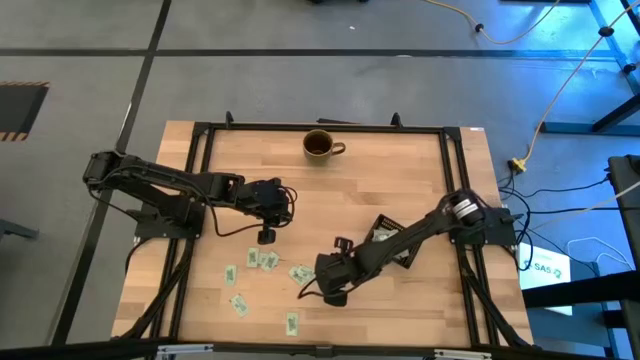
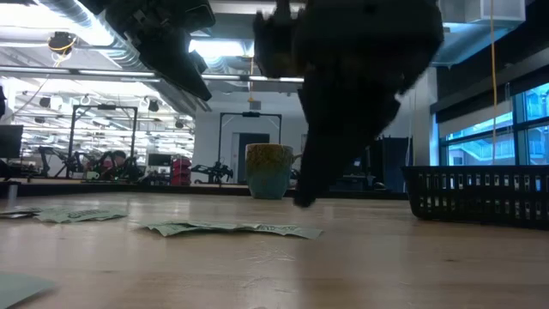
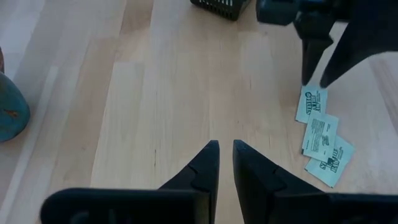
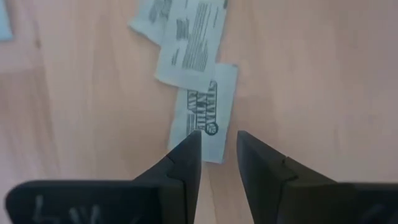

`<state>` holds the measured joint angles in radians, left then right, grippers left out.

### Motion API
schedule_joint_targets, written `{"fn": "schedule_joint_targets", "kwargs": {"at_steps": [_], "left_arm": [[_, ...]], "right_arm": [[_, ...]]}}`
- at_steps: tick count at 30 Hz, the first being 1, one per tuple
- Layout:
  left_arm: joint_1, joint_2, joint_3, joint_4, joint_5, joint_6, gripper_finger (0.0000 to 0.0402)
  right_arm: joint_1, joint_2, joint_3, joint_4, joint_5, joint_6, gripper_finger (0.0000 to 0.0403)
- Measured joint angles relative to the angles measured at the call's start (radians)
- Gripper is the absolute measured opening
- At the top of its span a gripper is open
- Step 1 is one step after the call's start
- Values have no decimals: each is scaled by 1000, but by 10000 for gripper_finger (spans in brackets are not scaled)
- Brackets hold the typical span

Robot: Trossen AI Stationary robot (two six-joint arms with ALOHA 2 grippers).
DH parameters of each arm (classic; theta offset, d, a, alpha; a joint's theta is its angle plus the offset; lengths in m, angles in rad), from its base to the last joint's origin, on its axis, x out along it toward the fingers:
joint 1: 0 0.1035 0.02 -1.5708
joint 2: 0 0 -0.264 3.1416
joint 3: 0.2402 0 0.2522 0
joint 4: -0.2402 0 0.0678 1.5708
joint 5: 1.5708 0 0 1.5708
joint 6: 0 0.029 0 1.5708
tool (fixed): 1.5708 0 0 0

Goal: Pick and place Stevia / Truvia into bins
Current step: Put the stevia packet into the black bin

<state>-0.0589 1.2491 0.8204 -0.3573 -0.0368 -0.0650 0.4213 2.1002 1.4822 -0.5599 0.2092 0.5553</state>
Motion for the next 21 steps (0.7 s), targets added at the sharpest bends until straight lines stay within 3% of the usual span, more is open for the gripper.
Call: {"fn": "schedule_joint_targets", "kwargs": {"at_steps": [8,21], "left_arm": [[0,0,0,0,0,0,38],[0,0,0,0,0,-2,40]], "right_arm": [[1,48,5,-4,-58,14,101],[0,47,4,-32,-61,17,5]]}}
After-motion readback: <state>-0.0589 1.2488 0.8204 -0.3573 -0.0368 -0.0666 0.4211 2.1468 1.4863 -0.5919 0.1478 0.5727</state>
